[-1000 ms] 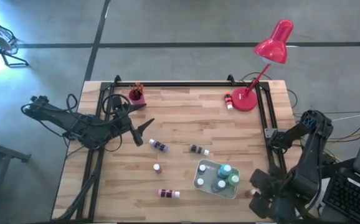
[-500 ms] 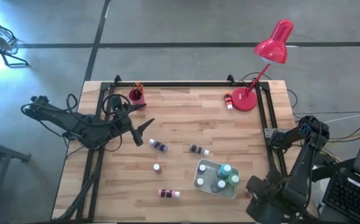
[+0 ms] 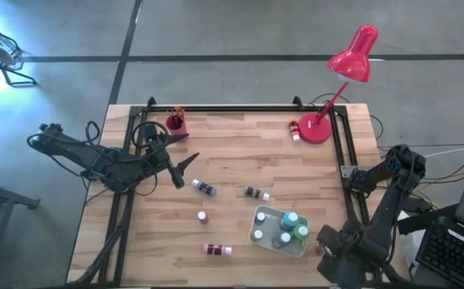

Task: Pick & Place Paint Supplies
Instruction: Put the orange paint bottle into the white bin

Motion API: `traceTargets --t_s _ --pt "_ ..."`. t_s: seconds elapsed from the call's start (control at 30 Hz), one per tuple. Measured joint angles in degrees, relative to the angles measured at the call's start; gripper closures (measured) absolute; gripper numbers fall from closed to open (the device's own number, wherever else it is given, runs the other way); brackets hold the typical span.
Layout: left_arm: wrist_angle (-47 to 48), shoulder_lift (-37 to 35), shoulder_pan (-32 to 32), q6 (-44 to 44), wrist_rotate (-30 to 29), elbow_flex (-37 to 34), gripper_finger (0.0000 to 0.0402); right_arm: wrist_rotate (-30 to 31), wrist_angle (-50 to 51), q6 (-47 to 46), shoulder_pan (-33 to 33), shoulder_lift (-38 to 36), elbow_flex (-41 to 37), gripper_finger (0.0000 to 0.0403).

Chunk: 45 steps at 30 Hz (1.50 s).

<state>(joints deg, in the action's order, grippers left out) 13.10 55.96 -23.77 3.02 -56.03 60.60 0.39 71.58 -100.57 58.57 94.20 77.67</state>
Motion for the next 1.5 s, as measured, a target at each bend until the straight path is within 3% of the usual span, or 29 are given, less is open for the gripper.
traceTargets --t_s 0.53,0.8,1.0,1.33,1.5 --pt "0.02 0.0 0.0 -0.01 0.01 0.0 0.011 -0.33 -11.81 0.21 -1.05 -3.13 -11.63 0.0168" --pt "0.0 0.0 0.0 0.0 0.0 0.0 0.011 -0.35 -12.66 0.24 -1.27 -3.13 -13.65 0.0161" --pt "0.0 0.0 0.02 -0.01 0.0 0.0 0.011 -0.33 -13.16 0.48 -1.27 -3.11 -13.25 0.0196" --pt "0.01 0.0 0.0 0.01 0.0 0.0 0.011 -0.31 -13.19 1.79 -1.27 -3.14 -12.44 0.0292" --pt "0.0 0.0 0.0 -0.02 0.0 0.0 0.011 -0.35 -13.28 1.77 -1.27 -3.24 -12.7 0.0292"
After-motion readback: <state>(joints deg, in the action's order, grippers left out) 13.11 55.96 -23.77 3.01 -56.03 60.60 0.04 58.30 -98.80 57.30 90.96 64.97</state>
